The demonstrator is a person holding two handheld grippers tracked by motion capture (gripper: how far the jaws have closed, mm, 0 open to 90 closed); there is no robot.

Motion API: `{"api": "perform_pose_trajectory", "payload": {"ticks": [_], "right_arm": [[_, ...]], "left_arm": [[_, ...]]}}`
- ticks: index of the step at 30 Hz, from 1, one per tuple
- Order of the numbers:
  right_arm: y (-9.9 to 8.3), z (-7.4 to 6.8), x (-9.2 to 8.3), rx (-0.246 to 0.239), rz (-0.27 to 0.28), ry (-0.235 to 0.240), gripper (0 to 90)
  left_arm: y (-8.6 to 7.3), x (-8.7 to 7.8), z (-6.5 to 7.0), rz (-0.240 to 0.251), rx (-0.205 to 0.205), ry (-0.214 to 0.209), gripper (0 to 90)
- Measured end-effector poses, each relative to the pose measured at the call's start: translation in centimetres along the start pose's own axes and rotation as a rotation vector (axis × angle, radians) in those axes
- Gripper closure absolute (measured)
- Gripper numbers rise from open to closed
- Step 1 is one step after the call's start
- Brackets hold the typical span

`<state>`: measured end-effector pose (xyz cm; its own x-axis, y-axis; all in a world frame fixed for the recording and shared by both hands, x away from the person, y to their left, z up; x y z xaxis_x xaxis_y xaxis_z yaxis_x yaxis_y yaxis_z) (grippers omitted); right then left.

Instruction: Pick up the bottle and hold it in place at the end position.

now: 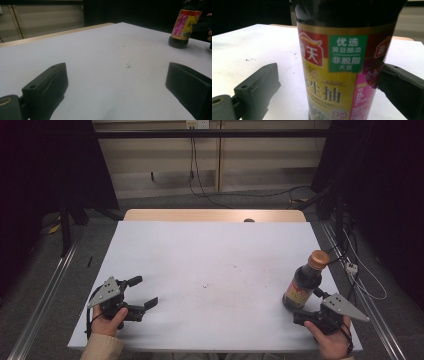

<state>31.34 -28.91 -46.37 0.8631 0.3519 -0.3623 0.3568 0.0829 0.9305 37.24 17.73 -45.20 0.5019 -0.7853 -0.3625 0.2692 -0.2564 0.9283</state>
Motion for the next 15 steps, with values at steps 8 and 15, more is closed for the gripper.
{"api": "perform_pose_trajectory", "payload": {"ticks": [8,15], "right_arm": [[0.25,0.24,-0.16,0.011,0.004,-0.003,3.8],[0.78,0.62,-0.22,0.016,0.001,-0.007,7.1]], "left_arm": [[-0.06,0.22,0.12,-0.01,0.008,-0.004,4.2],[-0.08,0.38,0.14,-0.01,0.003,-0.012,4.2]]}}
Point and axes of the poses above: each handheld gripper's, and its own axes: x roughly forward along the jaws, y roughly out of its top, z roughly to its right, the point moved 8 cm from there along x, roughly forward along the jaws, and after that the axes turned 7 degrees about -z, right-handed, at the moved point
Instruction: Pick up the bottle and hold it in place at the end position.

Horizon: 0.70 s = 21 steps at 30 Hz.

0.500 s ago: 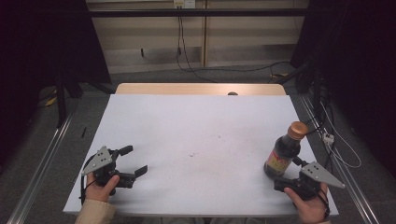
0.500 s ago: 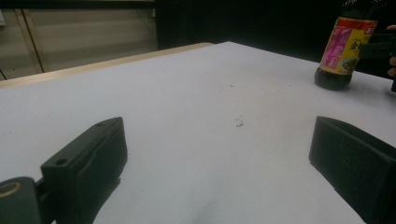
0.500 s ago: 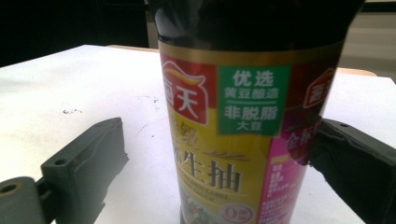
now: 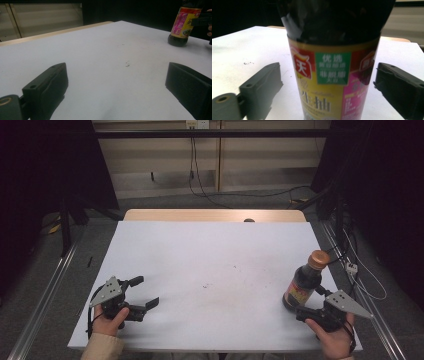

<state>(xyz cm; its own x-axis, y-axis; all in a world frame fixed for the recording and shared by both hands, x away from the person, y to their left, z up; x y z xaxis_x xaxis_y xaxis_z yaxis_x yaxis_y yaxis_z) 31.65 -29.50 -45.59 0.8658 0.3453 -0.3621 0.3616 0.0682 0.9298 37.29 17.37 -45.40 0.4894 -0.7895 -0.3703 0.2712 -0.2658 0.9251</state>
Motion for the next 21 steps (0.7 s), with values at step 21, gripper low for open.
{"api": "perform_pose_trajectory", "payload": {"ticks": [21], "right_arm": [[3.0,0.0,0.5,0.019,0.017,0.022,19.9]], "left_arm": [[-0.3,0.3,0.1,-0.024,-0.001,-0.003,4.3]]}}
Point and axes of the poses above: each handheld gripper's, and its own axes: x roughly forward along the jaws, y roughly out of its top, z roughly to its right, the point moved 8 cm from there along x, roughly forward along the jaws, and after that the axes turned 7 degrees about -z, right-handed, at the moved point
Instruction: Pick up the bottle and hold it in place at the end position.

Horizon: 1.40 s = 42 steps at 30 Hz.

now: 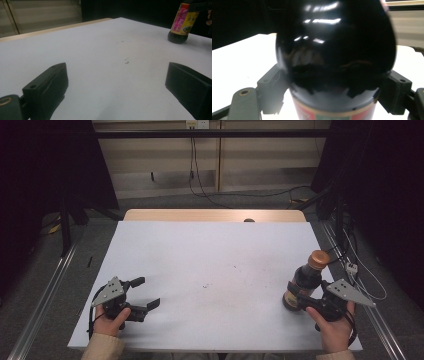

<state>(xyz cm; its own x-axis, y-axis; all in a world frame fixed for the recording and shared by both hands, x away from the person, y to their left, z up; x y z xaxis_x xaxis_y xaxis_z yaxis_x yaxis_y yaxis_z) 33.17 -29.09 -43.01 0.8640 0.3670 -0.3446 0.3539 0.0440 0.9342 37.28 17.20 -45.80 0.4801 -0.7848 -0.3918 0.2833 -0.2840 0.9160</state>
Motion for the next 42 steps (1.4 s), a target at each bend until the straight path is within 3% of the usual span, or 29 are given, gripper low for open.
{"api": "perform_pose_trajectory", "payload": {"ticks": [6,14,29,34,42], "right_arm": [[0.5,0.2,-0.1,0.012,0.005,0.004,23.7],[0.7,0.1,-0.1,-0.011,-0.008,0.007,27.6],[1.6,-0.1,0.9,-0.033,-0.034,-0.001,28.4],[2.7,-0.8,1.5,-0.048,-0.014,0.016,28.3],[3.7,-2.5,3.4,-0.081,-0.023,0.061,28.2]], "left_arm": [[0.0,0.1,0.1,-0.001,0.003,-0.005,4.3],[0.0,0.1,0.1,-0.003,0.003,-0.004,4.4],[0.1,0.3,0.2,0.001,-0.004,-0.013,4.4],[0.1,0.3,0.2,0.0,0.011,-0.012,4.4],[0.3,0.2,0.3,0.013,0.0,-0.017,4.4]]}}
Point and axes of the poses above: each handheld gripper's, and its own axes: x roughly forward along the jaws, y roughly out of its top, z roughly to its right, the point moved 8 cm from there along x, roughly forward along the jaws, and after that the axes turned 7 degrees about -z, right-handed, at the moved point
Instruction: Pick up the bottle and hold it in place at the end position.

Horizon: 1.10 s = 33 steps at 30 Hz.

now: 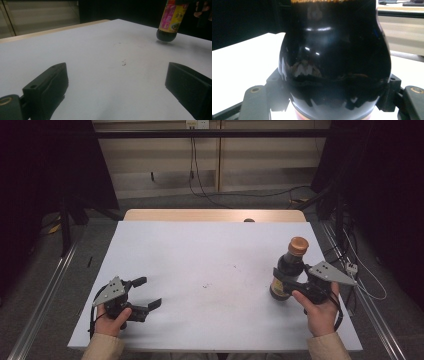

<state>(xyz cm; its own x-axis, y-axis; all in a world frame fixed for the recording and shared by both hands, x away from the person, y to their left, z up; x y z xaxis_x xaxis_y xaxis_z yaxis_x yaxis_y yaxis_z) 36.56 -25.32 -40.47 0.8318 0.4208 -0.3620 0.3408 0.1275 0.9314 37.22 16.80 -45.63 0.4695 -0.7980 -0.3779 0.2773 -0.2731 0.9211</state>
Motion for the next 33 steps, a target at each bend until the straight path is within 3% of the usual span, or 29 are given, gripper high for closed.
{"api": "perform_pose_trajectory", "payload": {"ticks": [18,33], "right_arm": [[1.5,-3.0,3.9,-0.011,-0.001,0.087,27.8],[2.8,-4.5,6.4,-0.023,-0.002,0.121,27.5]], "left_arm": [[0.0,0.0,0.0,0.004,0.0,-0.007,4.4],[0.1,-0.1,-0.2,0.019,-0.015,-0.007,4.4]]}}
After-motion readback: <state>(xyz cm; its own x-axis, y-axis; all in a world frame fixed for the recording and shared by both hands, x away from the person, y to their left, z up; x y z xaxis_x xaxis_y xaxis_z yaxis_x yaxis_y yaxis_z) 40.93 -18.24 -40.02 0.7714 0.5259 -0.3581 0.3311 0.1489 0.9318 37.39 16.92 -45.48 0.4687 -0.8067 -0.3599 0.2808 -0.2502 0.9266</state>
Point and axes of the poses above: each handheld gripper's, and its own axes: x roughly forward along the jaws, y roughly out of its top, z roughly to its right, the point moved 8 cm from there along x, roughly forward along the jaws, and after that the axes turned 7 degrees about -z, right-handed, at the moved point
